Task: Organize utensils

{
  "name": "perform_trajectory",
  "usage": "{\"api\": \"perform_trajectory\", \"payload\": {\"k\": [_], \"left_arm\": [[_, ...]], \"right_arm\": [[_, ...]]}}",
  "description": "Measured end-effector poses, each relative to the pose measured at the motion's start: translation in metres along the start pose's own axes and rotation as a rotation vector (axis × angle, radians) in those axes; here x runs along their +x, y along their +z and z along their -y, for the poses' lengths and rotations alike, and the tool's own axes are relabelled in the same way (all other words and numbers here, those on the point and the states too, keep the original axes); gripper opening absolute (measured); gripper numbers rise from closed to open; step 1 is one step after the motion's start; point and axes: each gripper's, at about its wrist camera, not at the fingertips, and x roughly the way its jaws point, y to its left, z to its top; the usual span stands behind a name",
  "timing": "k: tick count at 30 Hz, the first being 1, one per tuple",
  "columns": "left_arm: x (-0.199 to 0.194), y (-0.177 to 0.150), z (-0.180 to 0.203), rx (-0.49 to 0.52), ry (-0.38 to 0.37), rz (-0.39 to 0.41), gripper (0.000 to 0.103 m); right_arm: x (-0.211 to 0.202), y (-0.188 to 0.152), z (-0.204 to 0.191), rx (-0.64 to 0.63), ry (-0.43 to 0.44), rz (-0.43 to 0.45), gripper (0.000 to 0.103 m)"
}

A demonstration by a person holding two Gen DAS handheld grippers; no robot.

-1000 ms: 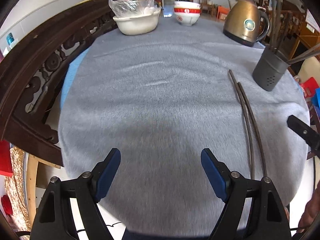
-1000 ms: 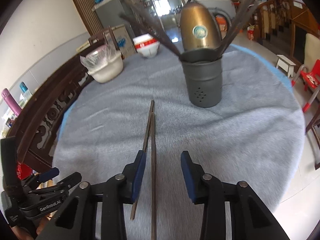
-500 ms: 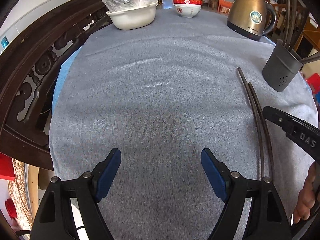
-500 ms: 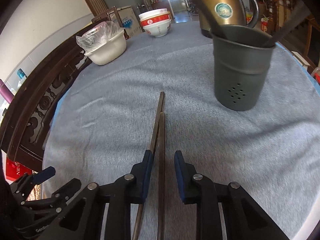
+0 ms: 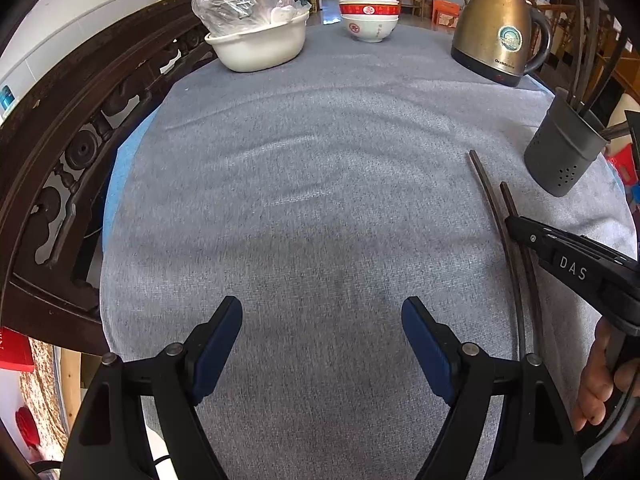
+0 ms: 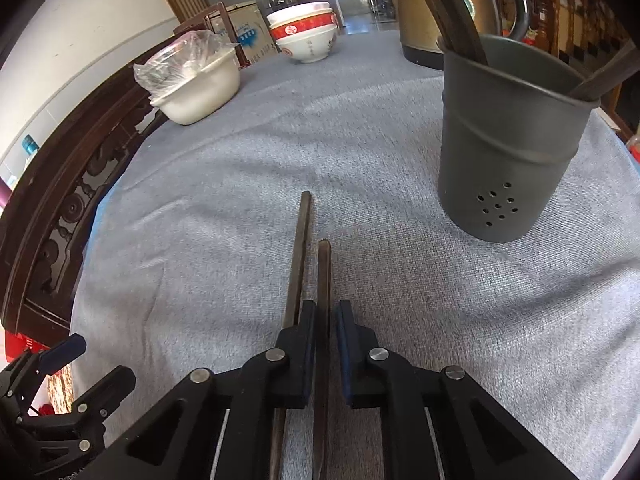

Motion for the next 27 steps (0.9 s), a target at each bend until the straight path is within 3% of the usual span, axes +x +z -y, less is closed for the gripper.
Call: {"api": "perform_trajectory", "payload": {"k": [14,22,27], "left_arm": [[0.006,0.014,0.019,0.047,-0.011,-0.019,0.083],[0.019,0.05,0.045,0.097,-0.068,-0.049,0.083],[0.029,0.07,0.056,0.107,-0.066,-0.057,0.083]], "right_arm": [[-0.021,-0.006,0.04,0.101,-0.031,0.052,0.009],[-0.019,-0.007,0.05,0.133,-0.005,0.067,0.009],[-0.019,-0.008,0.058,0.157,0.042,0.08,0.008]]}}
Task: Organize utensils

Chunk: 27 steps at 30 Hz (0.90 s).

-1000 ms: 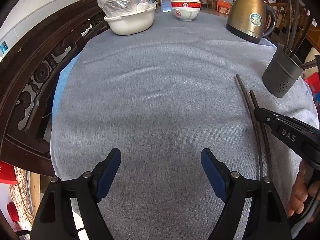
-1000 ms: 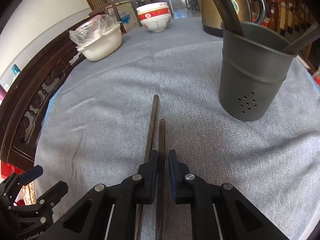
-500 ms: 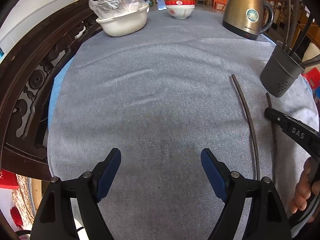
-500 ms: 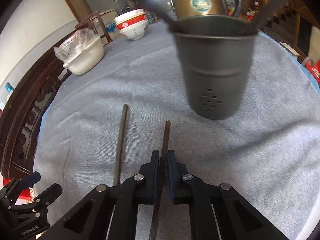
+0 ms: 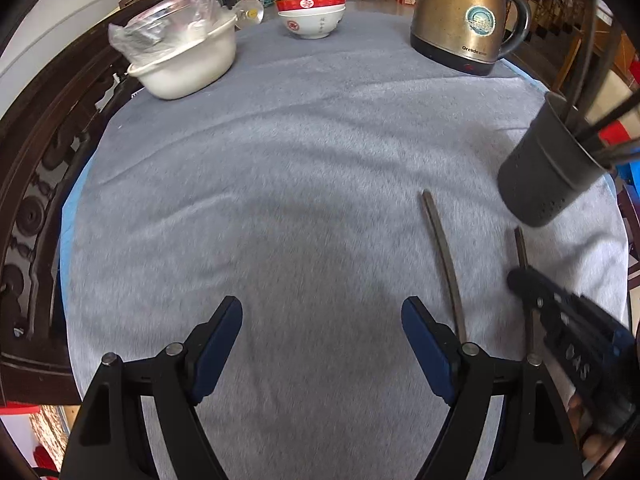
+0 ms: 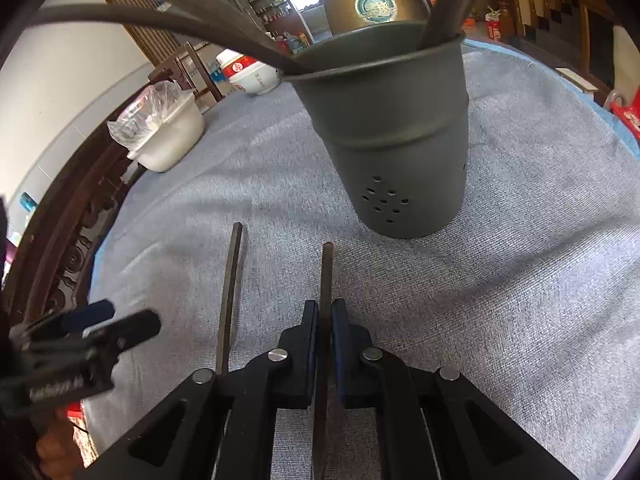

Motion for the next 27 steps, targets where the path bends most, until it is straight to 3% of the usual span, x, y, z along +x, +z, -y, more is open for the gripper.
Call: {"api": "perform_trajectory", "payload": {"k": [8,19,27], "left_arm": [[0.012,0.025,0.018,0.004,-0.038,-0.02,0.082],[0.035,0.037,0.041,0.017,-0.124,-0.075,0.058],[0.048,0.049,0.047,0.019,-0.159,-0.092,0.031]], "right_arm": [[-0.004,-0.002,0.009,0.006,0.073,0.022,0.008],[-0.006,-0.008,0.016,0.004,0.109,0.06,0.008],[-0.008,-0.009,0.015,-0.004,0.103,0.068,0.008]]}}
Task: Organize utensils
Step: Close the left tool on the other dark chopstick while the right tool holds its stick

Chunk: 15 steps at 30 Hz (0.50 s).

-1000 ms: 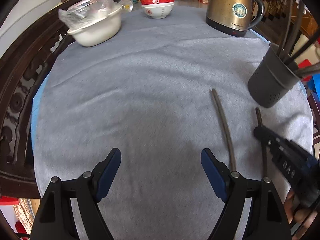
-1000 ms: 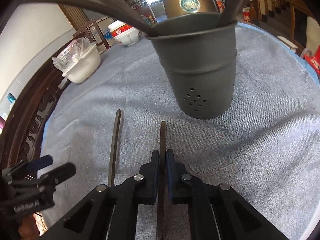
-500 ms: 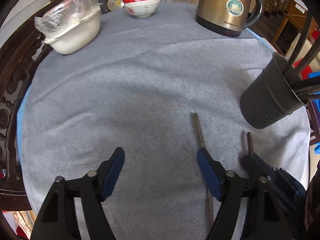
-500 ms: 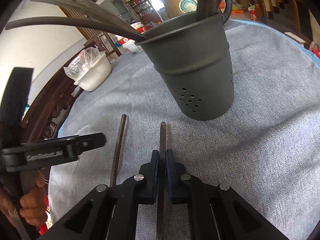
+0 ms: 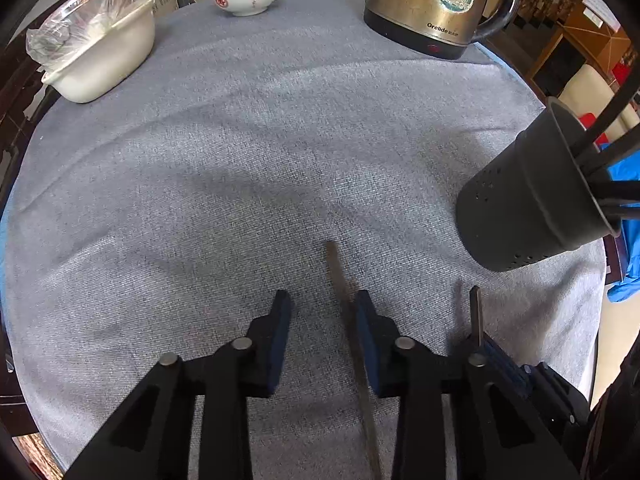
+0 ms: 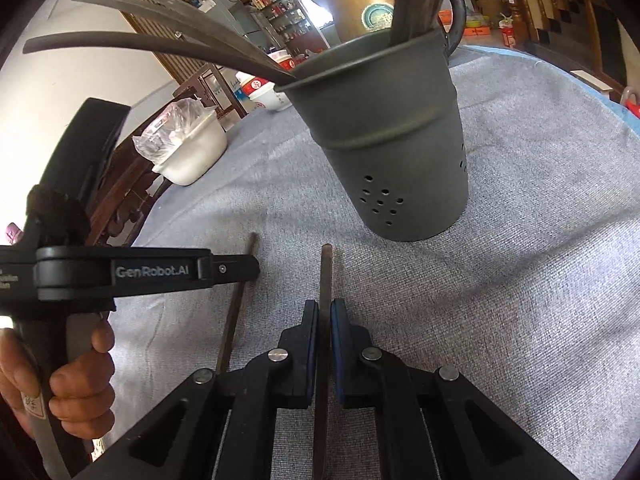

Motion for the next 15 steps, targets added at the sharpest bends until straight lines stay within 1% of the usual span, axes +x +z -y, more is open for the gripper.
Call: {"api": "perform_trajectory", "payload": {"k": [1,2,3,10,15], "left_arm": [[0.0,-0.001,0.001,0.01,0.0,0.003,0.028],[0.0,-0.002,0.001,0.016,-0.002,0.005,0.022],[0.0,-0.003,0.001,0.019,-0.01,0.003,0.018],[-0.007,-0.019,-0.008,0.036,-0.086,-0.001,0.017],[-0.015,-0.027,-0.024,0.022,-0.106,-0.006,0.017]], "right_arm": [[0.001,0.001,-0.001,0.0,0.0,0.0,0.008],[0.001,0.001,-0.001,0.0,-0.001,0.0,0.008],[0.001,0.0,-0.001,-0.001,-0.003,0.0,0.008],[0.002,0.0,-0.003,0.001,-0.01,0.003,0.008],[0.002,-0.001,-0.003,0.003,-0.015,0.008,0.008]]}}
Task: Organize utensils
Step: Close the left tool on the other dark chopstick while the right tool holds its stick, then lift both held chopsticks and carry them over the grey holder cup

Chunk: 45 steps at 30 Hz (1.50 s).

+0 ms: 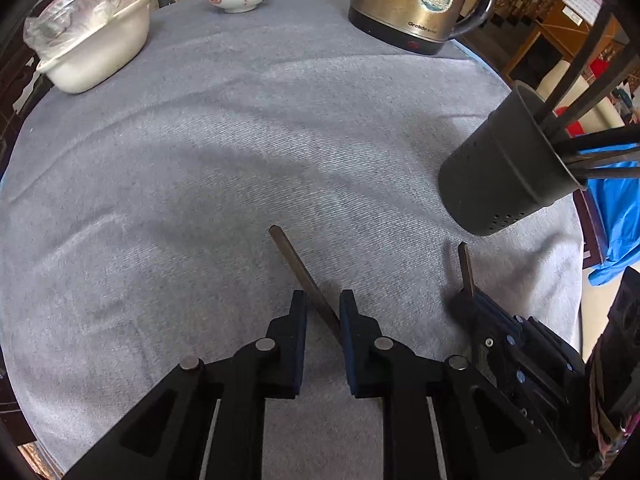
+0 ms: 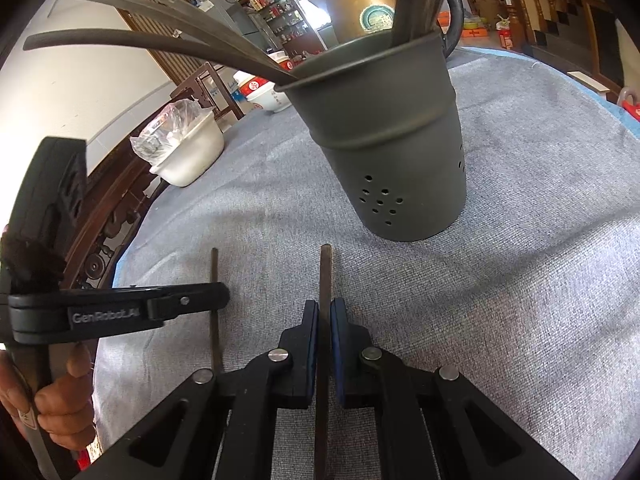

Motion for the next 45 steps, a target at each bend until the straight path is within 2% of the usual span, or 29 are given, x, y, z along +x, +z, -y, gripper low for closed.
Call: {"api": "perform_trajectory", "payload": {"k": [7,14,16,18,24,29,31,36,38,41,45], "left_arm": [[-0.008,-0.004,-0.017,-0.066,-0.026,-0.02,0.022],[0.001,0.008,-0.017,-0.107,0.001,-0.027,0.023],[0.005,0.016,-0.012,-0.105,0.011,-0.019,0.023],[0.006,0.018,-0.009,-0.101,0.02,-0.015,0.016],[0.013,0.019,-0.001,-0.07,0.023,-0.006,0.007],[0.007,0.012,0.003,-0.011,0.017,-0.011,0.006],[0.005,0.007,0.002,-0.002,0.017,-0.014,0.006],[0.005,0.001,-0.001,0.017,0.024,-0.031,0.006],[0.005,0.001,-0.002,0.019,0.021,-0.034,0.008],[0.007,0.003,-0.003,0.01,0.012,-0.043,0.017],[0.008,0.008,-0.01,-0.008,0.005,-0.038,0.018]], "right_arm": [[0.0,0.0,0.001,0.006,0.005,0.002,0.008],[-0.002,-0.001,0.004,0.013,0.015,0.004,0.008],[-0.002,-0.001,0.005,0.015,0.017,0.004,0.008],[-0.003,-0.002,0.005,0.014,0.016,0.004,0.008],[-0.001,-0.002,0.0,-0.008,-0.013,0.003,0.008],[0.001,0.002,-0.005,-0.02,-0.05,-0.028,0.008],[0.003,0.006,-0.005,-0.006,-0.039,-0.052,0.012],[0.006,0.014,-0.003,0.03,-0.036,-0.094,0.012],[0.008,0.017,-0.003,0.04,-0.048,-0.105,0.012],[0.013,0.022,-0.007,0.035,-0.068,-0.109,0.013],[0.017,0.026,-0.01,0.032,-0.079,-0.096,0.013]]}}
